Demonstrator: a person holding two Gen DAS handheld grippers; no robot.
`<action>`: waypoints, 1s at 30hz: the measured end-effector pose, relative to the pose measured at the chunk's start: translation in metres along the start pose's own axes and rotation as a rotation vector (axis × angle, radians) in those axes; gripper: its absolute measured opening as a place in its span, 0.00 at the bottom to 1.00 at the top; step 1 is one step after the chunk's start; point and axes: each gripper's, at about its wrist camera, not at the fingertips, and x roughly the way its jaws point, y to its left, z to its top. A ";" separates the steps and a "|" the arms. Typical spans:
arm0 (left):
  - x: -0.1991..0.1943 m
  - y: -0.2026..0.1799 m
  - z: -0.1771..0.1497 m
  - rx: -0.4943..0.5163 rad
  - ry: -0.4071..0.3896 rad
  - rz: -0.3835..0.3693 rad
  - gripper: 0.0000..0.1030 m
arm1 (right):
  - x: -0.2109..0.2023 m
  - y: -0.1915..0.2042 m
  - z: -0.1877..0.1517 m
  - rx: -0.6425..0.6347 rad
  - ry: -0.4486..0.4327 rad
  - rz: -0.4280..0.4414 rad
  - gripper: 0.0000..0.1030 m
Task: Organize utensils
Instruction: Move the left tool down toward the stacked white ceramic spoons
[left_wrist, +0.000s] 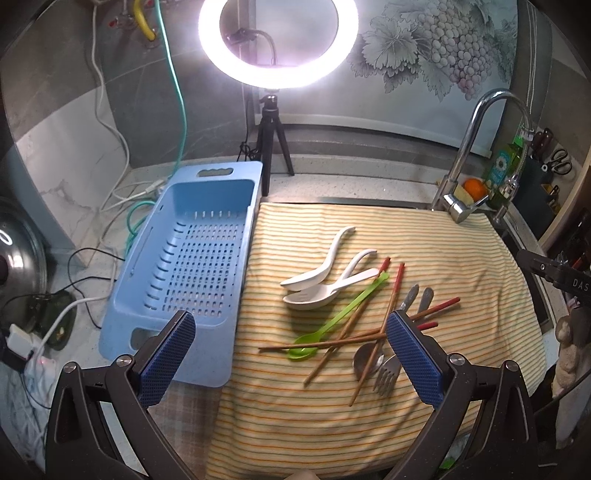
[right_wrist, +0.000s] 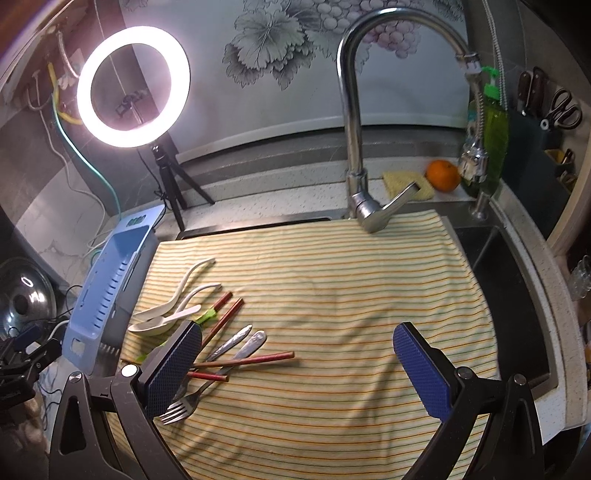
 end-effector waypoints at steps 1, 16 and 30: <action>0.001 0.001 0.000 0.005 0.003 0.002 0.99 | 0.002 0.001 0.000 0.003 0.009 0.011 0.99; 0.036 0.023 0.012 -0.025 0.065 -0.154 0.90 | 0.050 0.045 0.028 0.069 0.134 0.233 0.91; 0.091 0.014 0.021 -0.141 0.165 -0.266 0.81 | 0.141 0.082 0.063 0.085 0.334 0.349 0.67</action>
